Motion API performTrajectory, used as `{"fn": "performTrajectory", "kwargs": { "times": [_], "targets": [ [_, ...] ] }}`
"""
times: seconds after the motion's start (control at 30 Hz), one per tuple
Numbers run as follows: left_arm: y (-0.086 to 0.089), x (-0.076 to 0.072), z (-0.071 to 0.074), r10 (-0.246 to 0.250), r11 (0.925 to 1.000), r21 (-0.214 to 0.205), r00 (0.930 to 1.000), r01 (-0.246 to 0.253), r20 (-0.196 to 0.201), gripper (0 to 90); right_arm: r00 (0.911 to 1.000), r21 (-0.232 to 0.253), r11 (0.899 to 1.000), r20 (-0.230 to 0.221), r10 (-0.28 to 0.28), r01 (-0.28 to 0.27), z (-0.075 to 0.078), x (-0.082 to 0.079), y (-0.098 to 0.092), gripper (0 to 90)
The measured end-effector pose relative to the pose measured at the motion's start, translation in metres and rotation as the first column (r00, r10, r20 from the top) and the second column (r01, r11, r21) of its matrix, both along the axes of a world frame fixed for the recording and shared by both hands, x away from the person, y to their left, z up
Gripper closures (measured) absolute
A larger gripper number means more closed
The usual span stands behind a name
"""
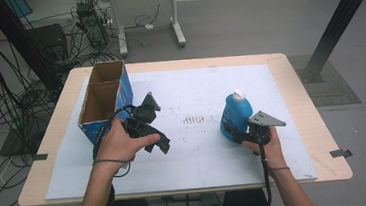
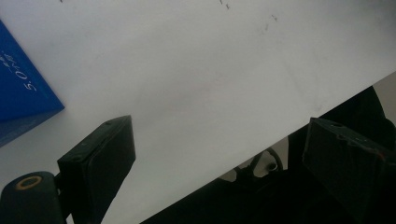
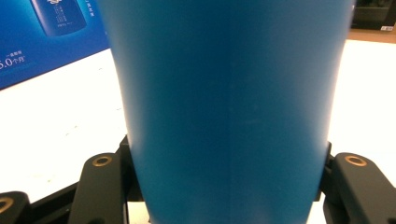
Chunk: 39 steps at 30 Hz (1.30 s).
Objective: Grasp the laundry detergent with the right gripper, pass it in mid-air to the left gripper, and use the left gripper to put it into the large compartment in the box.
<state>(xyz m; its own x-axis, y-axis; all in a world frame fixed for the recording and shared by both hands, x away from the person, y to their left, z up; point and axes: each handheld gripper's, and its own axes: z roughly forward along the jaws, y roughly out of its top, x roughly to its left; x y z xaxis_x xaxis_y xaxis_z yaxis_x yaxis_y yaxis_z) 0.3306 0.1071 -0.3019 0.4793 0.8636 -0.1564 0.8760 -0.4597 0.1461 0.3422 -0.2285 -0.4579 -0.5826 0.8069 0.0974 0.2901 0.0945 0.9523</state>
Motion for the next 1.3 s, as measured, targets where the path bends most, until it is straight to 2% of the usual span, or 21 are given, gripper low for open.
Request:
{"fn": "performTrajectory", "kwargs": {
  "times": [0.43,1.3],
  "targets": [
    [-0.0013,0.0002,0.0005,-0.004,1.0,0.001,1.0,0.004,0.001,9.6,0.9998,-0.006,1.0,0.02,0.002,-0.002,-0.0012,-0.0005,0.0,39.8],
    [-0.0027,0.0,0.0014,-0.001,1.0,-0.006,1.0,0.001,0.003,9.6,0.9996,-0.012,1.0,0.026,0.004,-0.004,-0.0014,-0.0006,0.0003,40.1]
  ]
}}
